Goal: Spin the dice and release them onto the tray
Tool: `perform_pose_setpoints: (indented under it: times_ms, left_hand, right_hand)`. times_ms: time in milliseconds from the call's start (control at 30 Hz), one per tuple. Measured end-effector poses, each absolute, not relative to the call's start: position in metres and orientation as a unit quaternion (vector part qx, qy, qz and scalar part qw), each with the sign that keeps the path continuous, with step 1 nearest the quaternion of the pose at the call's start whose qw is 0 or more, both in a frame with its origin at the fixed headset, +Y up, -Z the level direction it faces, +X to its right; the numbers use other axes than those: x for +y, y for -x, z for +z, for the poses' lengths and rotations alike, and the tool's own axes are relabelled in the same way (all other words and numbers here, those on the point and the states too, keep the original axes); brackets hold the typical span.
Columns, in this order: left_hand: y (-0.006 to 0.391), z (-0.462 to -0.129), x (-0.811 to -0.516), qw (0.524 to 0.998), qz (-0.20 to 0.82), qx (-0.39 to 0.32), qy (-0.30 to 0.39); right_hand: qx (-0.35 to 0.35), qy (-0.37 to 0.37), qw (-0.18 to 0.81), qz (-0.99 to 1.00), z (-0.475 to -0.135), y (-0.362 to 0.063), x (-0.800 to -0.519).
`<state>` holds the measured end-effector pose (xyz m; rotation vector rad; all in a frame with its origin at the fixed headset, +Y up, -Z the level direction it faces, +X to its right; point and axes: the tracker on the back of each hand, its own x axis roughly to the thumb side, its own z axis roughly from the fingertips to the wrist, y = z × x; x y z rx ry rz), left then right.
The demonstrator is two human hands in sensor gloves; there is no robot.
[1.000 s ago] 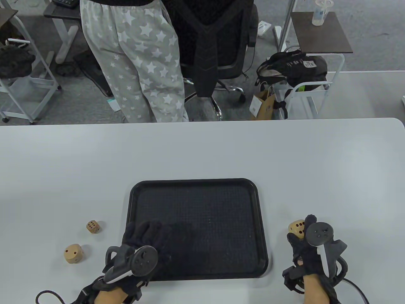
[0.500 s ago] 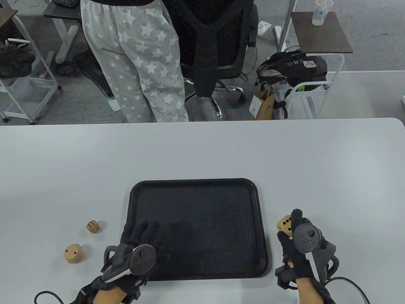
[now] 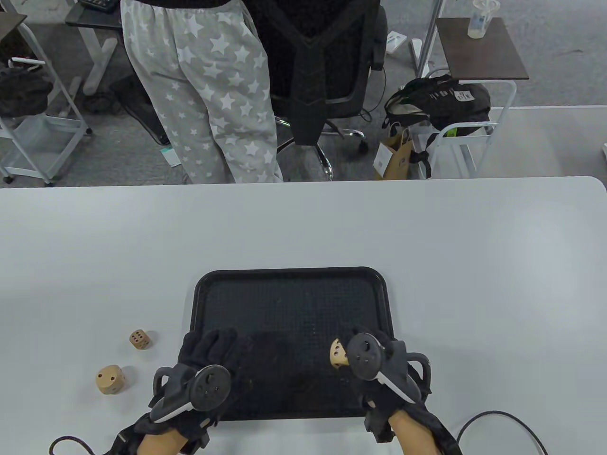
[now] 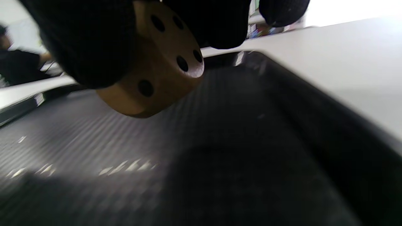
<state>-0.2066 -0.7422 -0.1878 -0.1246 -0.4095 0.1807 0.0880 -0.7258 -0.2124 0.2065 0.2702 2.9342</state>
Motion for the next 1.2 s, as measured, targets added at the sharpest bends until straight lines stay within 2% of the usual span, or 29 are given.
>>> perform_pose_setpoints:
  times_ms: [133,267,367,467,500,533,700,1000,1200]
  left_hand:
    - [0.209,-0.189,-0.744,0.973,0.091,-0.201,0.064]
    - [0.209,-0.190,-0.746,0.973,0.088,-0.202,0.070]
    - [0.209,-0.190,-0.746,0.973,0.090,-0.202,0.072]
    - [0.211,-0.191,-0.746,0.973,0.091,-0.200,0.074]
    - [0.212,-0.192,-0.746,0.973,0.092,-0.200,0.073]
    - [0.213,-0.192,-0.745,0.973,0.094,-0.199,0.073]
    - [0.215,-0.193,-0.744,0.973,0.099,-0.196,0.071]
    - [0.219,-0.193,-0.742,0.973,0.110,-0.193,0.064]
    - [0.219,-0.193,-0.742,0.973,0.109,-0.190,0.067]
  right_hand:
    - [0.162,-0.107,0.053,0.979,-0.219,-0.057,-0.732]
    - [0.206,-0.126,0.057,0.969,-0.225,-0.038,-0.735]
    - [0.251,-0.133,0.044,0.958,-0.229,-0.029,-0.733]
    - [0.262,-0.109,0.037,0.958,-0.234,-0.031,-0.732]
    - [0.258,-0.096,0.034,0.961,-0.235,-0.033,-0.732]
    - [0.223,-0.043,0.029,0.973,-0.237,-0.042,-0.729]
    - [0.180,-0.044,0.163,0.969,-0.238,-0.065,-0.721]
    - [0.007,0.027,0.180,0.983,-0.216,-0.109,-0.700]
    - [-0.037,0.061,0.159,0.985,-0.201,-0.143,-0.702]
